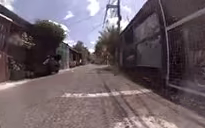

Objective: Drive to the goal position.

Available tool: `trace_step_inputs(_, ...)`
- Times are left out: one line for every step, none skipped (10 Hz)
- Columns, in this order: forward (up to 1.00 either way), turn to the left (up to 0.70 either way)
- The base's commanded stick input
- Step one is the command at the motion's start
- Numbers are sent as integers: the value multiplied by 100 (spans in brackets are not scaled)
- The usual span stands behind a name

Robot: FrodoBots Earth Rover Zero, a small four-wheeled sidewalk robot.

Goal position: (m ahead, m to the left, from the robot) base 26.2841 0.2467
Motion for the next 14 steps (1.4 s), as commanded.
trace_step_inputs(70, 0)
trace_step_inputs(70, 26)
trace_step_inputs(70, 35)
trace_step_inputs(70, 25)
trace_step_inputs(70, 12)
trace_step_inputs(70, 0)
trace_step_inputs(70, 0)
trace_step_inputs(70, 0)
trace_step_inputs(70, 0)
trace_step_inputs(70, 0)
trace_step_inputs(70, 0)
trace_step_inputs(70, 0)
trace_step_inputs(70, 0)
trace_step_inputs(70, 0)
